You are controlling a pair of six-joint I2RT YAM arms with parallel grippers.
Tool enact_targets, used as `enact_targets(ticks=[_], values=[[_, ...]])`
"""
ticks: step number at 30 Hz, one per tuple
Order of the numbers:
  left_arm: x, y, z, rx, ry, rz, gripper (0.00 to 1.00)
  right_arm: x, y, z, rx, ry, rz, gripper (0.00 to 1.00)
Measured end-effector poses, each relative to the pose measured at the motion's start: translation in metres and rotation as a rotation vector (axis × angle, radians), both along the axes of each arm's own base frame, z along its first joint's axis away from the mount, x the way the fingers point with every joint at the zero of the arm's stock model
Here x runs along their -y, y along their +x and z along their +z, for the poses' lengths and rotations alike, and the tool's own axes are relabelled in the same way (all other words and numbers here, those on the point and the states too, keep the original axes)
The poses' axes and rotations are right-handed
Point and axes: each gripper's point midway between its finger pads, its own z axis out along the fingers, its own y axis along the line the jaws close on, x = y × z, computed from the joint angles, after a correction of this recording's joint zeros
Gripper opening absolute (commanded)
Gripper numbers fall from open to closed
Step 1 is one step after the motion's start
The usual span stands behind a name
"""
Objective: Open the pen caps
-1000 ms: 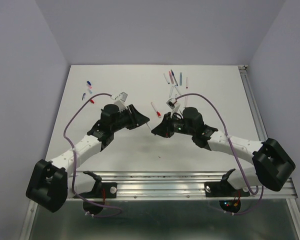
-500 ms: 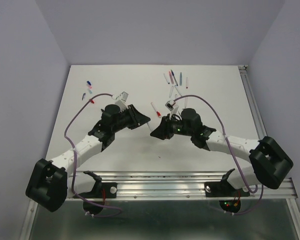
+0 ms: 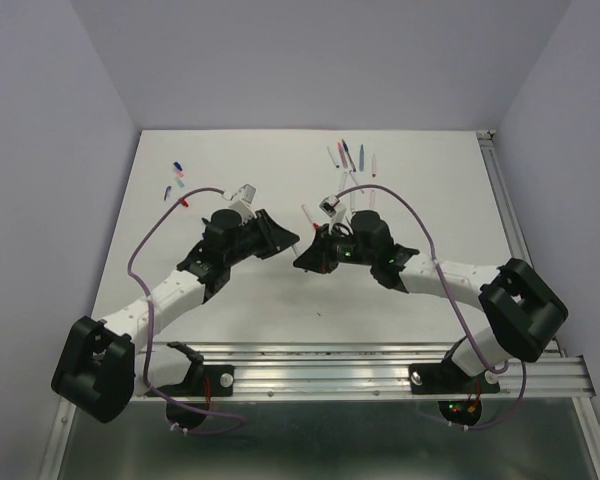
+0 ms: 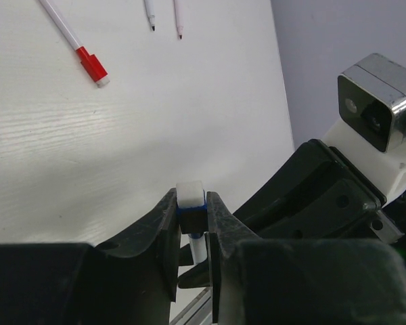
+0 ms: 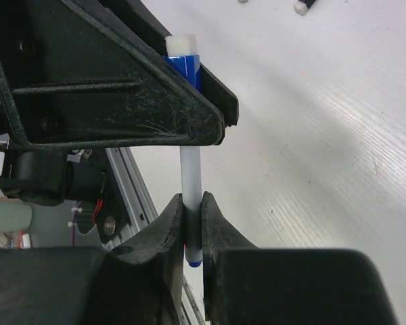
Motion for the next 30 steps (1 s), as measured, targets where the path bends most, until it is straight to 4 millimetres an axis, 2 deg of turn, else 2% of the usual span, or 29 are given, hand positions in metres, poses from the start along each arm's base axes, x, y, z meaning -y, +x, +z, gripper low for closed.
enact_targets(ticks=[5,8,9,10,11,12,14,16,20,23,28,30], values=[[-0.002,0.004,-0.007,-0.022,0.034,0.012,0.00,0.002,-0.006,-0.007,-0.022,0.005,-0.017,0.01],[-0.001,0.006,-0.016,-0.063,0.051,-0.020,0.00,0.008,-0.016,-0.015,-0.029,0.011,-0.052,0.01],[-0.012,0.022,-0.017,-0.052,0.069,0.032,0.00,0.013,-0.040,-0.024,-0.067,-0.001,-0.016,0.01],[-0.032,0.043,-0.017,-0.043,0.087,0.113,0.00,0.014,-0.055,-0.030,-0.088,-0.010,0.007,0.01],[-0.050,0.061,-0.016,-0.035,0.102,0.180,0.00,0.014,-0.087,-0.037,-0.117,-0.018,0.071,0.01],[-0.073,0.082,-0.015,-0.026,0.120,0.265,0.00,0.014,-0.107,-0.040,-0.134,-0.024,0.109,0.01],[-0.106,0.107,-0.011,-0.010,0.143,0.374,0.00,0.015,-0.145,-0.044,-0.167,-0.024,0.184,0.01],[-0.120,0.117,-0.007,0.003,0.154,0.411,0.00,0.018,-0.163,-0.042,-0.188,-0.012,0.218,0.01],[-0.126,0.120,-0.005,0.013,0.169,0.419,0.00,0.023,-0.151,-0.041,-0.173,-0.015,0.126,0.01],[-0.129,0.117,-0.013,-0.009,0.195,0.423,0.00,0.028,-0.137,-0.049,-0.165,-0.070,0.046,0.01],[-0.145,0.102,-0.047,-0.100,0.289,0.468,0.02,0.030,-0.094,-0.055,-0.142,-0.159,-0.090,0.01],[-0.152,0.092,-0.066,-0.149,0.329,0.479,0.09,0.037,-0.066,-0.056,-0.141,-0.178,-0.169,0.01]])
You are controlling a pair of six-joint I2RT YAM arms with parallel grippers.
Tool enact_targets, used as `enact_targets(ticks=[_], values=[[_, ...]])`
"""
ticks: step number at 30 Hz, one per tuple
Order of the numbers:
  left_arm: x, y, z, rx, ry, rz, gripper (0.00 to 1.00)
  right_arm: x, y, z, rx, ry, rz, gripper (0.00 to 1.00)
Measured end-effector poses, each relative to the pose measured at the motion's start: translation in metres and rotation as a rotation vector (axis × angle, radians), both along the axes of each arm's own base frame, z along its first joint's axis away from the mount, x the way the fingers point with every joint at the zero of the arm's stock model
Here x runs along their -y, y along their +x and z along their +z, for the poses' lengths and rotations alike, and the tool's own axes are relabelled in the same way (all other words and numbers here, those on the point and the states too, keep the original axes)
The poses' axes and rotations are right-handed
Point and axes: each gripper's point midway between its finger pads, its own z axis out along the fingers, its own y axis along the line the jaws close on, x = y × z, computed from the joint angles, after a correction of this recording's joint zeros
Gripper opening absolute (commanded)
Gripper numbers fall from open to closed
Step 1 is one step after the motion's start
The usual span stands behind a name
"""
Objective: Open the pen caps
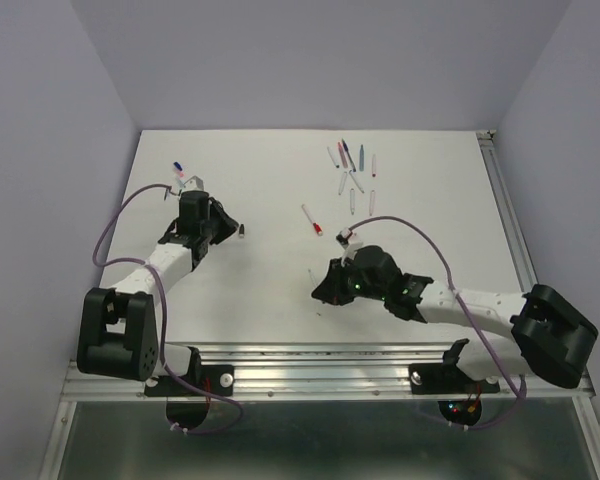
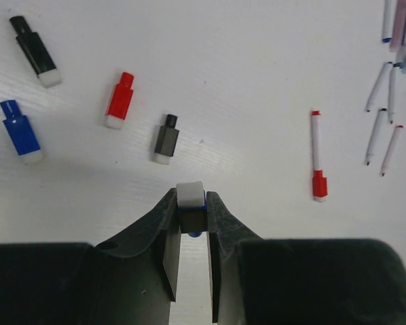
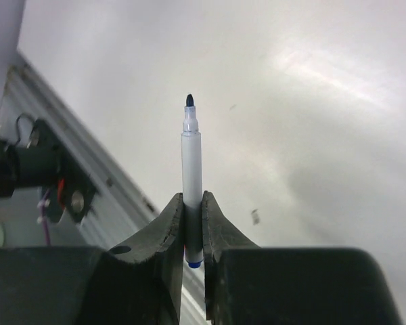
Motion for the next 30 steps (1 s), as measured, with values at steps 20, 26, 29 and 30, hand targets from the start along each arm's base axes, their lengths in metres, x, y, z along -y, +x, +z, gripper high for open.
enact_targets(ticks=[20,26,29,30], values=[[-0.021,-0.017,-0.085,-0.255,0.118,0.065,0.43,0.116,0.224,-0.070,-0.026,-0.353,-0.532,0.04],[-0.020,-0.011,-0.081,-0.245,0.120,0.059,0.62,0.118,0.245,-0.070,-0.009,-0.389,-0.550,0.07],[-0.018,-0.010,-0.079,-0.240,0.114,0.051,0.72,0.122,0.245,-0.073,-0.011,-0.416,-0.562,0.18],[-0.017,-0.010,-0.079,-0.239,0.112,0.047,0.74,0.124,0.248,-0.072,-0.009,-0.428,-0.571,0.23]])
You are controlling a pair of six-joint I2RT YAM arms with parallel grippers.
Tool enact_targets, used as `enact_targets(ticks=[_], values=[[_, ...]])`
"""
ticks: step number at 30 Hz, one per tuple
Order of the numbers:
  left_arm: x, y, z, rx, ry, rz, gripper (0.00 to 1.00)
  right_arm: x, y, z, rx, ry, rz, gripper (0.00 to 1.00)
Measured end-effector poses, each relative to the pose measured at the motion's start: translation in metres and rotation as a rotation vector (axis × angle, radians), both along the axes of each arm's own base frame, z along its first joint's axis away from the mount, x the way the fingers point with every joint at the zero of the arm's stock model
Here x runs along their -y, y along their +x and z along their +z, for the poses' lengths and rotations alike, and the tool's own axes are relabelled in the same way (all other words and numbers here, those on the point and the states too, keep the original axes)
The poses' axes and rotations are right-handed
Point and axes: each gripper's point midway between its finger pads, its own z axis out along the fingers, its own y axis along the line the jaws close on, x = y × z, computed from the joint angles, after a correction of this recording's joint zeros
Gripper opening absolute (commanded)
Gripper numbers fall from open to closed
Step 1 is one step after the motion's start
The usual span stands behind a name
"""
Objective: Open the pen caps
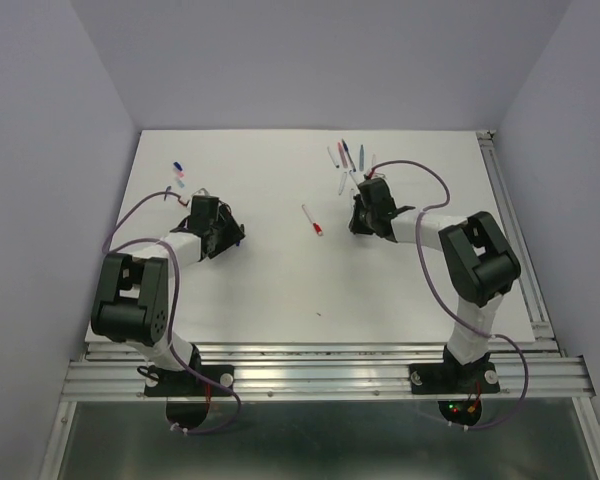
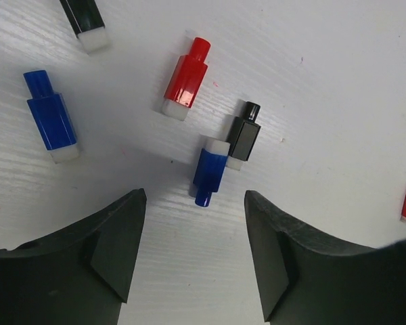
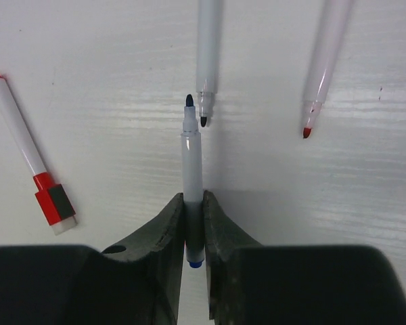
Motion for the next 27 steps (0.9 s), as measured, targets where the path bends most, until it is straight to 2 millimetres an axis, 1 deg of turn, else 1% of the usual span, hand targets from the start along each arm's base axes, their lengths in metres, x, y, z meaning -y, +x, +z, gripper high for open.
enact_targets(ticks=[2,3,4,5,6,7,8,9,10,12,15,17,19,21,23,26,27], values=[[0.002,-0.001,0.002,0.001,-0.010,-0.012,0.81,0.001,0.005,0.001,0.003,-0.014,-0.011,0.28],[0.004,-0.002,0.006,0.005,-0.016,-0.020,0.83,0.002,0.007,0.000,0.001,-0.022,-0.017,0.34],[0.005,-0.003,0.008,0.008,-0.021,-0.023,0.86,0.002,0.009,0.001,0.004,-0.025,-0.018,0.36],[0.006,-0.003,0.014,0.021,-0.027,-0.030,0.90,0.002,0.010,0.001,0.006,-0.027,-0.020,0.39],[0.008,-0.003,0.022,0.039,-0.038,-0.038,0.95,0.002,0.011,0.002,0.007,-0.030,-0.019,0.46],[0.009,-0.002,0.028,0.057,-0.045,-0.044,0.99,0.002,0.010,0.001,0.004,-0.030,-0.017,0.48],[0.011,-0.002,0.038,0.083,-0.054,-0.052,0.99,0.002,0.010,0.002,0.006,-0.029,-0.015,0.52],[0.012,-0.001,0.043,0.096,-0.059,-0.056,0.99,0.000,0.010,0.003,0.007,-0.026,-0.004,0.56],[0.013,-0.001,0.056,0.131,-0.069,-0.064,0.99,-0.001,0.009,0.005,0.006,-0.021,0.005,0.60],[0.015,0.000,0.072,0.176,-0.081,-0.073,0.99,-0.005,0.005,0.009,0.002,-0.009,0.039,0.66],[0.017,-0.001,0.088,0.220,-0.092,-0.082,0.99,-0.017,0.002,0.025,0.023,0.027,0.115,0.68],[0.017,-0.003,0.095,0.240,-0.097,-0.085,0.99,-0.026,-0.001,0.036,0.050,0.039,0.174,0.68],[0.017,-0.006,0.097,0.245,-0.101,-0.089,0.99,-0.037,-0.003,0.045,0.078,0.031,0.240,0.68],[0.018,-0.007,0.097,0.243,-0.104,-0.093,0.99,-0.051,-0.005,0.049,0.093,0.017,0.304,0.68],[0.019,-0.008,0.097,0.241,-0.110,-0.099,0.99,-0.066,-0.001,0.054,0.112,-0.001,0.355,0.68],[0.022,-0.010,0.095,0.236,-0.118,-0.109,0.99,-0.089,0.013,0.059,0.142,-0.026,0.407,0.67],[0.022,-0.010,0.094,0.233,-0.121,-0.113,0.99,-0.099,0.017,0.056,0.147,-0.039,0.425,0.66]])
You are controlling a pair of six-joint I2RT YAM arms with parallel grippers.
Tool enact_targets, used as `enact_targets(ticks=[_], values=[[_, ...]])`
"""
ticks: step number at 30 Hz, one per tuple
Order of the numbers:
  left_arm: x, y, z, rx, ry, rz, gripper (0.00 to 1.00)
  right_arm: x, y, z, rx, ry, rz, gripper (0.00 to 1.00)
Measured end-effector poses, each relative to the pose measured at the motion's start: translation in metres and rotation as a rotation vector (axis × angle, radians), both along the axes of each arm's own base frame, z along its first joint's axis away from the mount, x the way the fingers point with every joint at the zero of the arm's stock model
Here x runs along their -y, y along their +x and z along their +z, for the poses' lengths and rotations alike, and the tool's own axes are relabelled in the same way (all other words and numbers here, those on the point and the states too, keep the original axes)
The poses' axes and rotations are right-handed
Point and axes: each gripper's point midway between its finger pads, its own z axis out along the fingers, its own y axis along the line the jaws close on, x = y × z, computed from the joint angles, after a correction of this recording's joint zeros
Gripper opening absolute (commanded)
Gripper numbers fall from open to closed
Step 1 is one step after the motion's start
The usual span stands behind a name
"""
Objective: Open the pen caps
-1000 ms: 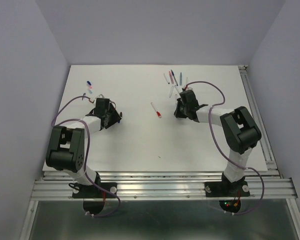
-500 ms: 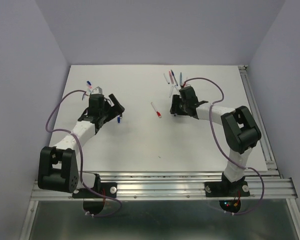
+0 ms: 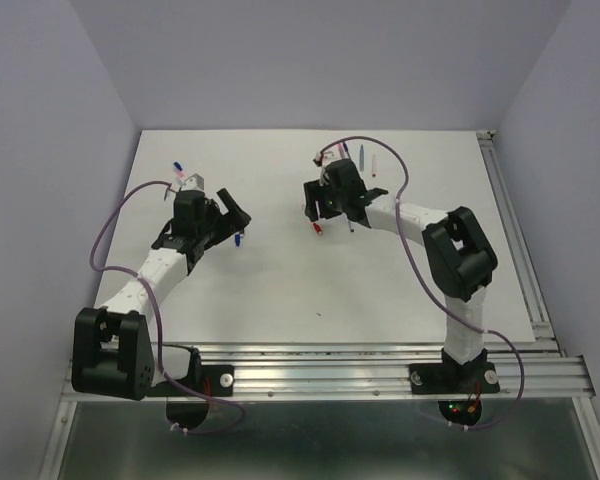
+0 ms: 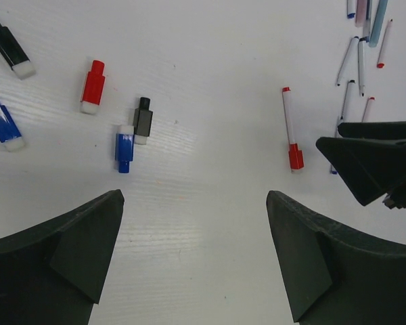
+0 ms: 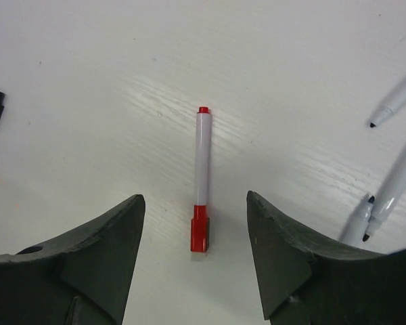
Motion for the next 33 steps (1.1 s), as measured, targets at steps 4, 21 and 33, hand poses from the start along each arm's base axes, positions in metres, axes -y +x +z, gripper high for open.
enact_targets(ticks=[4,21,33], values=[[0.002,-0.003,-0.004,-0.011,-0.007,-0.012,0.99,-0.016,0.011,-0.020,0.019,-0.086,0.021,0.61],[0.010,-0.009,-0.008,-0.021,-0.024,-0.054,0.99,-0.019,0.015,-0.051,0.016,-0.211,-0.119,0.04],[0.119,-0.087,0.008,0.119,-0.191,-0.542,0.99,-0.012,-0.107,0.040,-0.039,0.368,-0.367,0.02]])
